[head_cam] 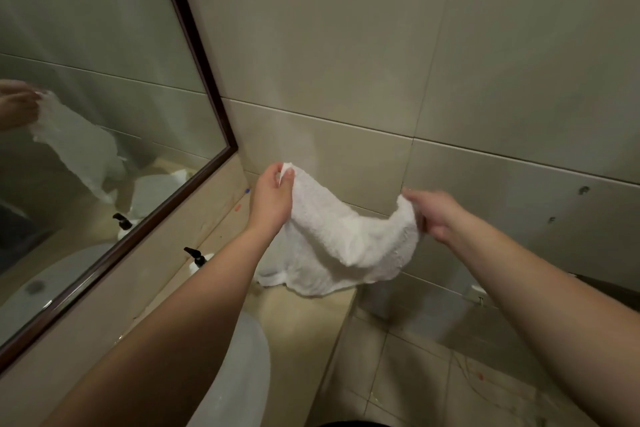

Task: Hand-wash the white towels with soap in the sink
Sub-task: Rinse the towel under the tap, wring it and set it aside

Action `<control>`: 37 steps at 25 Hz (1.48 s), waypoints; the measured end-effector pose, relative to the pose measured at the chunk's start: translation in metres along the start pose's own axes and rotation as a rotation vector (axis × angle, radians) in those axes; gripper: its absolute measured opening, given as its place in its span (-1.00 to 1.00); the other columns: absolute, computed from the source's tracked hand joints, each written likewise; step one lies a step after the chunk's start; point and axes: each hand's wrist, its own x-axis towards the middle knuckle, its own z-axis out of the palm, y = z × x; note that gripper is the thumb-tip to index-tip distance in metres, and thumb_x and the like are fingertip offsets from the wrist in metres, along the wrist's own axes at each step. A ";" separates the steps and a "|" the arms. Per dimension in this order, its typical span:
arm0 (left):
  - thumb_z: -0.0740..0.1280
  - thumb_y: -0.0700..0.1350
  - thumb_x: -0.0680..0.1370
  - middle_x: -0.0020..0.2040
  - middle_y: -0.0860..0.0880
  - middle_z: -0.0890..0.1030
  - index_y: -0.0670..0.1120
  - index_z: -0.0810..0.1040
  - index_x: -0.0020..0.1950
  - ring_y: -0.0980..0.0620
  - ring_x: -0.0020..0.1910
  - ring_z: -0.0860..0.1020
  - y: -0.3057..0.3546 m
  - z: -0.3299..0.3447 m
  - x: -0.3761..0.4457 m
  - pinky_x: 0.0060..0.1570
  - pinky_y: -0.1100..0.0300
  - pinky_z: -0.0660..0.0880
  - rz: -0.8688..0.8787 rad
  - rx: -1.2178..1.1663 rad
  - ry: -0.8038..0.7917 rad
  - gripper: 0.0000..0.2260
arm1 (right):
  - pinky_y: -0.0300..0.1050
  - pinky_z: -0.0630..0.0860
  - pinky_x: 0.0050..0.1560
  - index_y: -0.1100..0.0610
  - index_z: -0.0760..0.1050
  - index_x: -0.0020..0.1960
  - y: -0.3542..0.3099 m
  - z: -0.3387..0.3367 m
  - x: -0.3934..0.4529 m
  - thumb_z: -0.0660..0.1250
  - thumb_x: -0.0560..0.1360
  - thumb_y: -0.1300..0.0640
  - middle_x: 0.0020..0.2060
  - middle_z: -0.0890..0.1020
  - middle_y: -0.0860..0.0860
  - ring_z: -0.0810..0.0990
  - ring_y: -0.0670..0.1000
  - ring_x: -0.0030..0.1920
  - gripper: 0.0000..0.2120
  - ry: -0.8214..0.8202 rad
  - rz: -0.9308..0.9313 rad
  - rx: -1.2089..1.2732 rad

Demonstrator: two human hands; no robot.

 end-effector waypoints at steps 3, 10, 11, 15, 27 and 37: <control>0.22 -0.05 0.63 -0.27 -0.17 0.46 -0.23 0.43 -0.14 -0.10 -0.29 0.41 0.009 0.004 0.001 -0.23 0.02 0.38 -0.066 -0.063 0.063 -0.73 | -0.27 0.42 -0.39 0.13 0.47 -0.24 -0.030 -0.010 -0.001 0.25 0.56 0.20 -0.44 0.52 -0.01 0.50 -0.03 -0.37 -0.80 0.120 -0.110 0.211; 0.41 0.02 0.52 -0.45 0.04 0.26 -0.01 0.24 -0.40 0.03 -0.40 0.23 0.014 -0.004 0.013 -0.16 0.08 0.27 -0.218 -0.146 0.141 -0.57 | -0.09 0.61 -0.28 0.28 0.54 0.05 -0.023 -0.008 0.008 0.35 0.55 0.19 -0.14 0.64 0.18 0.65 0.08 -0.24 -0.85 0.005 0.068 0.109; 0.41 -0.02 0.52 -0.42 0.00 0.27 -0.03 0.26 -0.37 0.03 -0.39 0.24 0.011 -0.004 0.011 -0.22 0.10 0.24 -0.225 -0.159 0.139 -0.61 | -0.11 0.58 -0.24 0.25 0.54 -0.03 -0.023 -0.001 0.006 0.34 0.55 0.24 -0.18 0.62 0.15 0.62 0.05 -0.28 -0.93 -0.003 0.036 0.081; 0.39 -0.04 0.54 -0.35 -0.07 0.29 -0.07 0.31 -0.30 0.02 -0.33 0.26 0.001 -0.015 0.004 -0.28 0.12 0.24 -0.208 -0.196 0.130 -0.68 | -0.19 0.53 -0.26 0.23 0.55 -0.06 -0.018 0.043 -0.007 0.33 0.53 0.32 -0.24 0.62 0.09 0.60 -0.02 -0.27 -0.96 -0.096 -0.059 0.096; 0.45 -0.06 0.52 -0.41 -0.07 0.36 -0.13 0.38 -0.35 0.09 -0.41 0.35 -0.101 -0.065 -0.038 -0.30 0.18 0.34 -0.392 -0.182 0.082 -0.65 | -0.15 0.43 -0.27 0.16 0.52 -0.08 0.084 0.129 -0.003 0.30 0.50 0.34 -0.29 0.57 0.05 0.53 0.01 -0.26 -0.90 -0.214 0.035 -0.048; 0.46 -0.14 0.53 -0.20 -0.06 0.59 -0.20 0.55 0.01 0.05 -0.25 0.55 -0.232 -0.034 -0.126 -0.33 0.31 0.48 -0.858 -0.167 -0.019 -0.83 | -0.12 0.53 -0.20 0.23 0.56 -0.02 0.254 0.113 -0.014 0.42 0.52 0.15 -0.18 0.65 0.11 0.62 0.07 -0.19 -0.86 -0.023 0.420 -0.194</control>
